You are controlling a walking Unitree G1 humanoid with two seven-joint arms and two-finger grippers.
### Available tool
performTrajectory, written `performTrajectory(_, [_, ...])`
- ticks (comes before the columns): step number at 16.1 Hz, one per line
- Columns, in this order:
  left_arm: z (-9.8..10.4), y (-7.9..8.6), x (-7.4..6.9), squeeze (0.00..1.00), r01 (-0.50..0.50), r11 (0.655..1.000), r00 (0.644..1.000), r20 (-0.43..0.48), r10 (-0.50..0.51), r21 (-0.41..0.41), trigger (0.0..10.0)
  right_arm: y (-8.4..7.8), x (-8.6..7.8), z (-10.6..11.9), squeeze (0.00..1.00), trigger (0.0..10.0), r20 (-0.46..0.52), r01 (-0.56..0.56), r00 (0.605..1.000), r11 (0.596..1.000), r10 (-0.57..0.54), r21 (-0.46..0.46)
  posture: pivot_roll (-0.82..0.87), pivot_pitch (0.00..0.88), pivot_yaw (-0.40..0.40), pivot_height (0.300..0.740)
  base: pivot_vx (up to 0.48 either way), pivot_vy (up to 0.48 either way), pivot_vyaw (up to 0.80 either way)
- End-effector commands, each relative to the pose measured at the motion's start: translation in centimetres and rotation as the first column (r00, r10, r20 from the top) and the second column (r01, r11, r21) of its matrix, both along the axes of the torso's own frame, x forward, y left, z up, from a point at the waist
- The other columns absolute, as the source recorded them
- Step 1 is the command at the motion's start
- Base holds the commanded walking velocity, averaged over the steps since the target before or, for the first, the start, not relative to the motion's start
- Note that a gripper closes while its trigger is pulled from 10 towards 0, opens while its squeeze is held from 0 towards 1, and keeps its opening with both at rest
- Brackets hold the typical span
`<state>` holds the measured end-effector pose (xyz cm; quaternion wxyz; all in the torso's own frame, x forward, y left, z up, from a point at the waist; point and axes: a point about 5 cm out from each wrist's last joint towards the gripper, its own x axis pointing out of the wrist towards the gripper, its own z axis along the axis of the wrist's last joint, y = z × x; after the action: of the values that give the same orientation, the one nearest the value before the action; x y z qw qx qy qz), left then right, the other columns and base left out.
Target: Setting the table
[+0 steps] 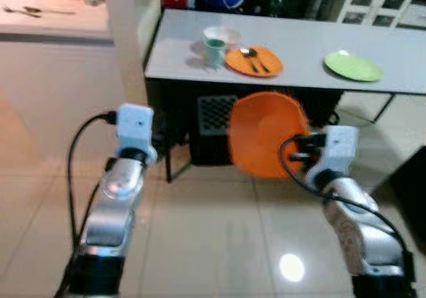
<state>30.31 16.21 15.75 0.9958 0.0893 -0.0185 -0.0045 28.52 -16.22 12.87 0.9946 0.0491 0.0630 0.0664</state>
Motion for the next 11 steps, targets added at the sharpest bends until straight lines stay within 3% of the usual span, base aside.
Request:
performTrajectory(1, [0.28, -0.71, 0.14, 0.0, 0.013, 1.0, 1.0, 0.01, -0.013, -0.002, 10.0, -0.87, 0.15, 1.3, 0.0, 10.0, 0.058, 0.029, 0.998, 0.999, -0.028, -0.015, -0.02, 0.0, -0.036, 0.74, 0.0, -0.412, 0.0])
performTrajectory(11, [0.37, -1.02, 0.18, 0.0, 0.022, 1.0, 1.0, 0.014, -0.022, -0.002, 10.0, -0.64, 0.25, 1.76, 0.0, 10.0, 0.081, 0.029, 0.996, 1.0, -0.029, 0.01, -0.02, 0.0, -0.033, 0.74, 0.0, -0.414, 0.0])
